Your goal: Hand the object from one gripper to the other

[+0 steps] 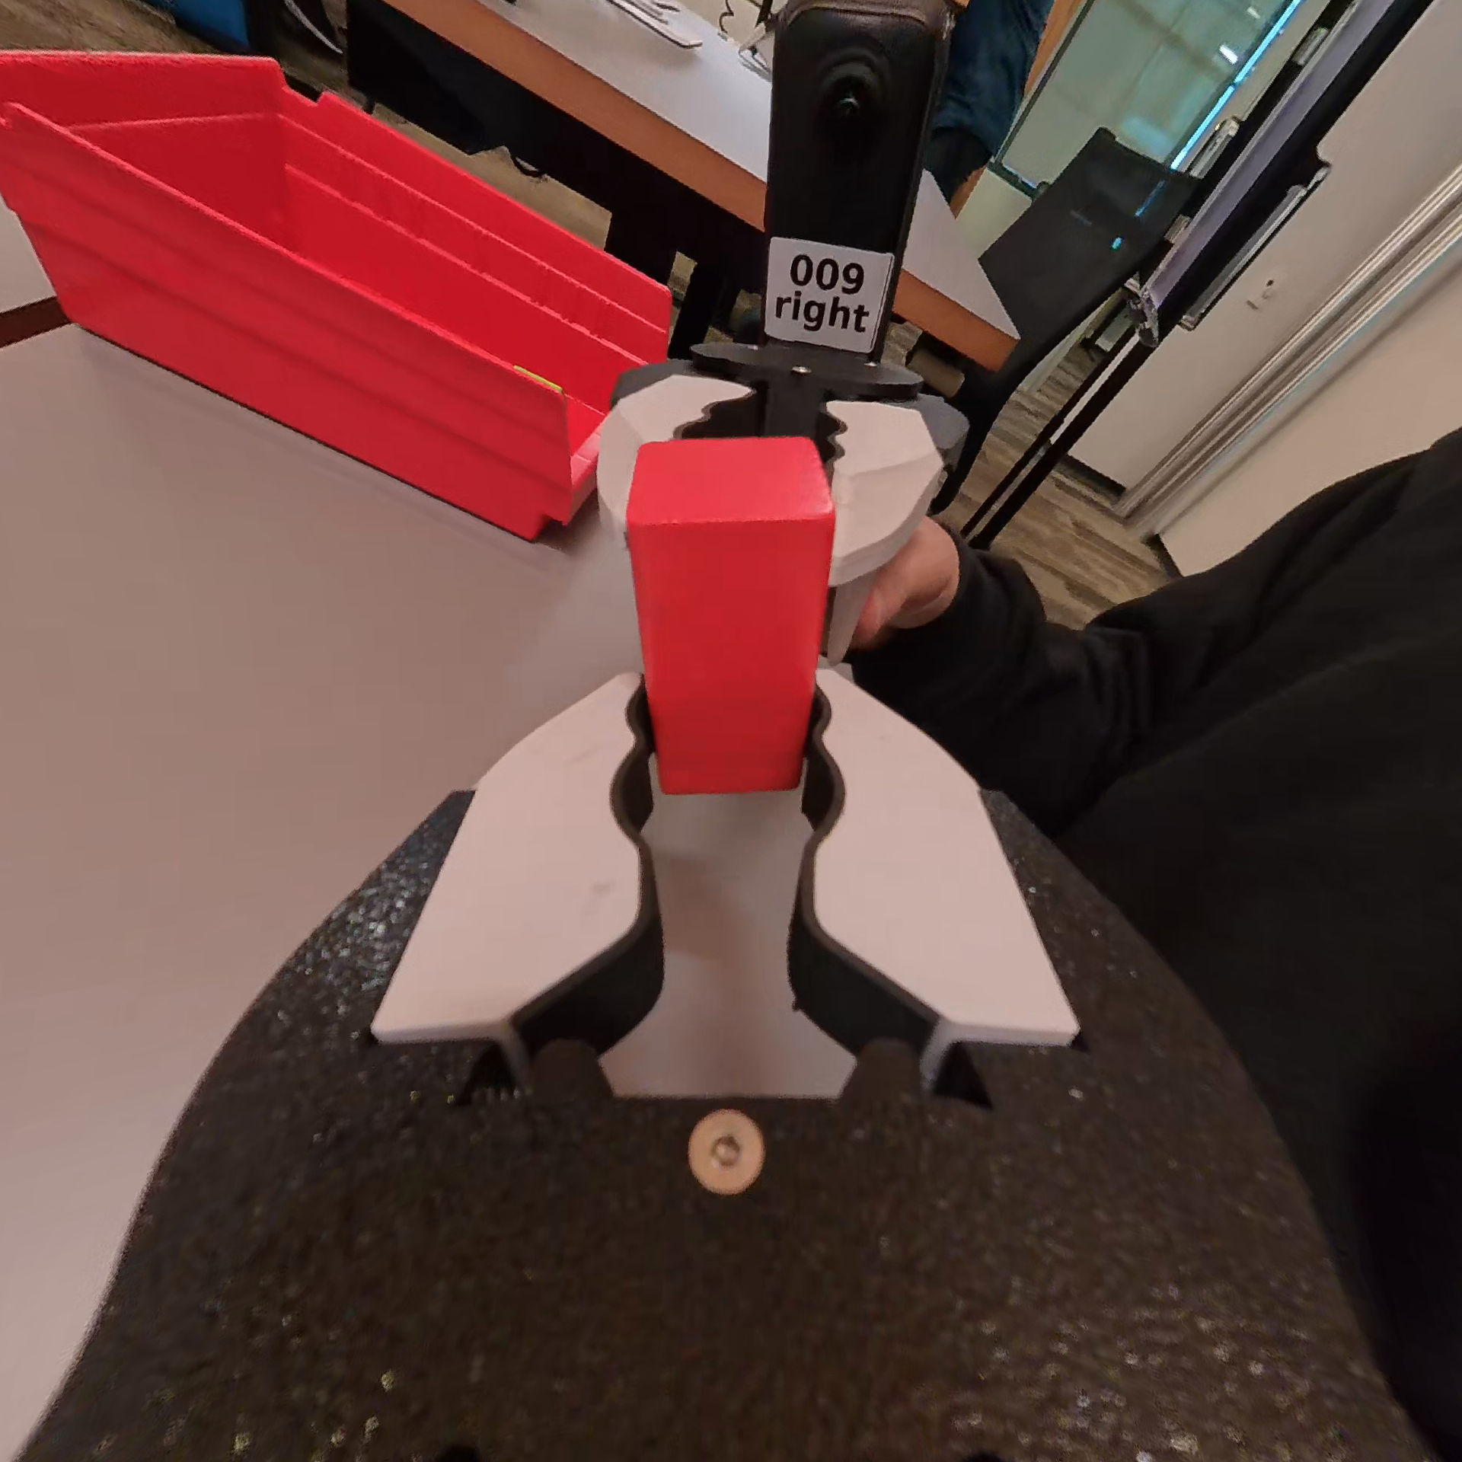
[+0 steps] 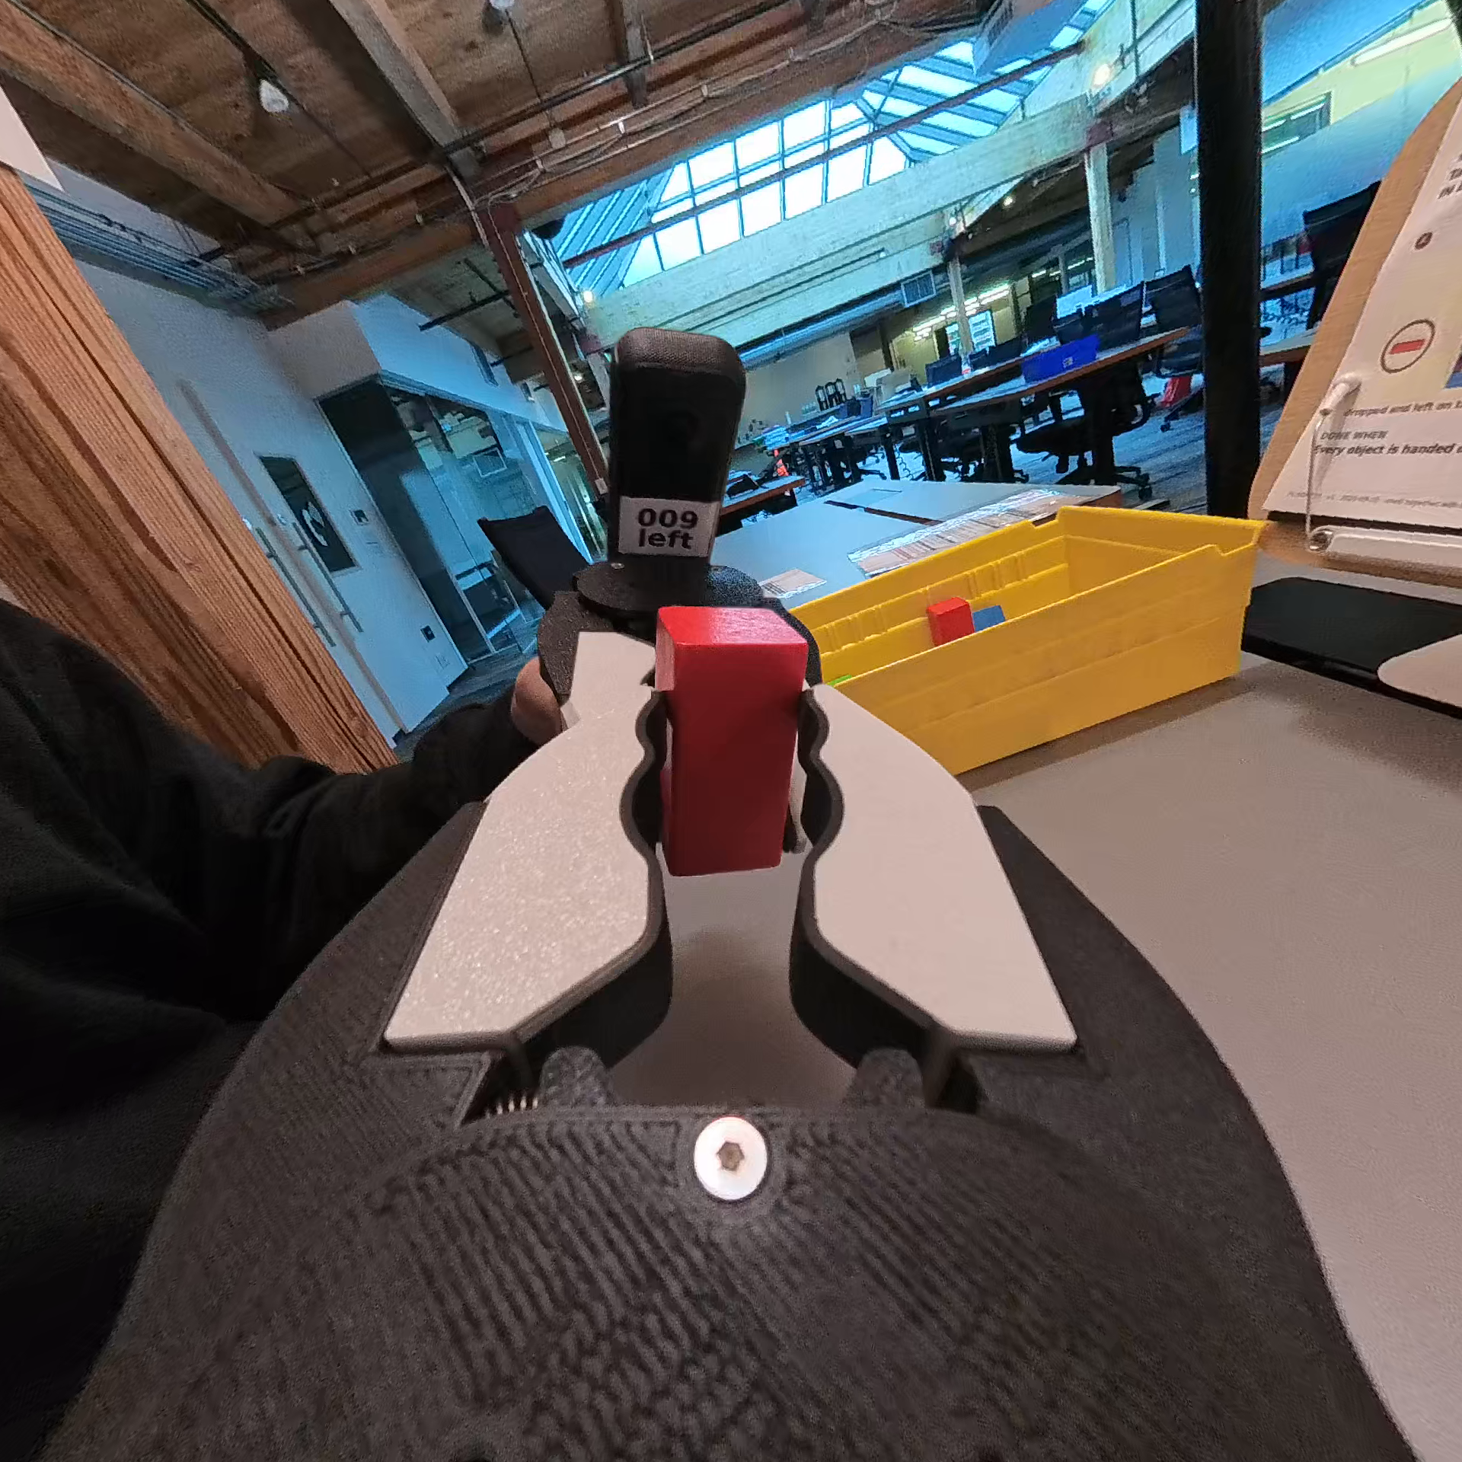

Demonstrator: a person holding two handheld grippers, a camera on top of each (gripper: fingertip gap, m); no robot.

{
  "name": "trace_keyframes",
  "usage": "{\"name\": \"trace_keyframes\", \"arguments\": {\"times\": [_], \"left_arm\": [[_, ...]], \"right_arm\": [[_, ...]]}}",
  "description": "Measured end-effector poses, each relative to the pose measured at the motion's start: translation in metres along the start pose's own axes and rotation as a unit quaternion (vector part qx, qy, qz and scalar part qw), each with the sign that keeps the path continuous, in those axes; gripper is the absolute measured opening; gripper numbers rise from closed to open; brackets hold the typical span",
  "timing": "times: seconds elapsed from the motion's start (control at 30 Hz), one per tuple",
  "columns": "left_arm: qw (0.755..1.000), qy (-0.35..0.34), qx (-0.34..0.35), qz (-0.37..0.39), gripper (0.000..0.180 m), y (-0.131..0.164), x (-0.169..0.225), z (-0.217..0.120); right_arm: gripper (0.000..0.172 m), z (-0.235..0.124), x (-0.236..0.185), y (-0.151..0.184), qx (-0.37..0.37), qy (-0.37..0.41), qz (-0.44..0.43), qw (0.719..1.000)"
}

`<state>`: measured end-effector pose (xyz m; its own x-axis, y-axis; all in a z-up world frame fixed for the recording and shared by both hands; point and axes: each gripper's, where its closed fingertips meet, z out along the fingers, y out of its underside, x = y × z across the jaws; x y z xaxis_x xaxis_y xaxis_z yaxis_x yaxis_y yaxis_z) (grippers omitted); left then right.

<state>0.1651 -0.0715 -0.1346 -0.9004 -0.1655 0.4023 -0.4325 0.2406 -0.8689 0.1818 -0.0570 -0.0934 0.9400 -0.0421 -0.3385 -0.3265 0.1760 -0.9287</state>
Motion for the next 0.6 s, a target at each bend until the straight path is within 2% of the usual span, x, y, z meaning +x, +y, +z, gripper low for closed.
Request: {"name": "trace_keyframes", "arguments": {"times": [0.2,0.27,0.33,0.4,0.5,0.6], "left_arm": [[0.997,-0.035,0.063,0.006,0.033,-0.02,-0.01,-0.001],[0.994,-0.066,0.083,0.019,0.036,-0.028,-0.018,-0.008],[0.99,-0.09,0.103,0.027,0.041,-0.032,-0.024,-0.019],[0.987,-0.113,0.107,0.027,0.043,-0.031,-0.031,-0.031],[0.984,-0.149,0.096,0.029,0.049,-0.022,-0.041,-0.047],[0.981,-0.169,0.086,0.03,0.051,-0.011,-0.047,-0.06]], "right_arm": [[0.033,-0.012,0.01,-0.011,0.025,0.027,0.012,0.999],[0.033,-0.032,0.02,-0.029,0.051,0.073,-0.011,0.996],[0.033,-0.074,0.039,-0.051,0.072,0.161,-0.039,0.984],[0.033,-0.135,0.067,-0.067,0.065,0.301,-0.077,0.948],[0.033,-0.241,0.104,-0.067,0.018,0.506,-0.091,0.857],[0.032,-0.312,0.129,-0.054,-0.031,0.617,-0.069,0.784]]}}
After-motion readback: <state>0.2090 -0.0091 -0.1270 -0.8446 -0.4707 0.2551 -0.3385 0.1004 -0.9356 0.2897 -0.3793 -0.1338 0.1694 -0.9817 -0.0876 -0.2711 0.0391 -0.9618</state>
